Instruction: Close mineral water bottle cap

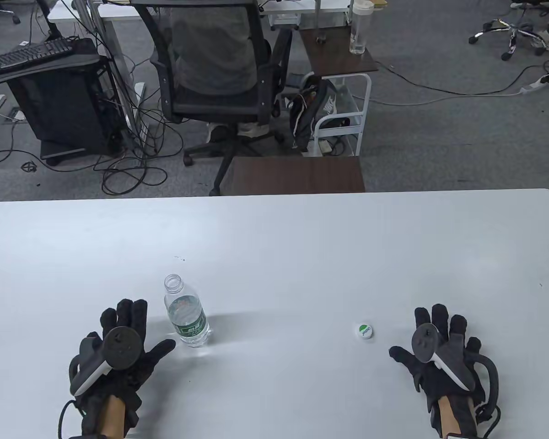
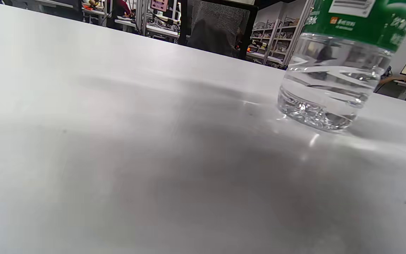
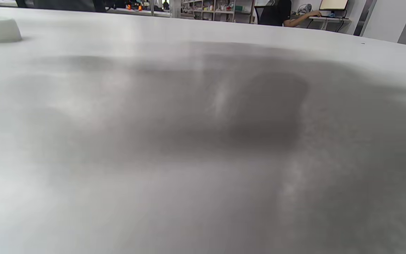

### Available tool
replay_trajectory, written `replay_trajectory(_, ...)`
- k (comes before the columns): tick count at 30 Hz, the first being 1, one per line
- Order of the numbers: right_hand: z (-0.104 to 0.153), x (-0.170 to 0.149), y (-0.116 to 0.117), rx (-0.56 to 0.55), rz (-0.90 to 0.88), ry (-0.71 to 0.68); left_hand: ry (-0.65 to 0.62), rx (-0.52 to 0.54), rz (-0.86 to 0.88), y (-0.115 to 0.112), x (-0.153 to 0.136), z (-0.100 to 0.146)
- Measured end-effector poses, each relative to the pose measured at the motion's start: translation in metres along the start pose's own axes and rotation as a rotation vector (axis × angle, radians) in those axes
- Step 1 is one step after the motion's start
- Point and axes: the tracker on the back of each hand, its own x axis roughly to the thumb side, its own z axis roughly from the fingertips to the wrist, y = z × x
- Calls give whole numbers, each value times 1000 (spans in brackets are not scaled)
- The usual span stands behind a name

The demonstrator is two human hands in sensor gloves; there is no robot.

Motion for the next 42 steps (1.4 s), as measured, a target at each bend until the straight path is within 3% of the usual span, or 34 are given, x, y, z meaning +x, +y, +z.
replay_trajectory(21, 5, 5, -4, -53, 27, -1, -21, -8, -18, -5, 11, 9)
replay_trajectory(23, 4, 5, -3, -45, 28, 5, -57, 92, -20, -3, 15, 8)
replay_trajectory(27, 3, 2, -2, -38, 26, 16, -77, 131, -112, 2, 21, 9)
replay_trajectory(33, 1, 1, -1, -42, 19, 33, -114, 297, 270, 16, 24, 3)
replay_trajectory(35, 1, 1, -1, -43, 21, 34, -115, 424, 358, 19, 27, -1)
replay_trajectory(42, 2, -3, -4, -49, -42, 22, -174, 294, 546, 20, 50, -21)
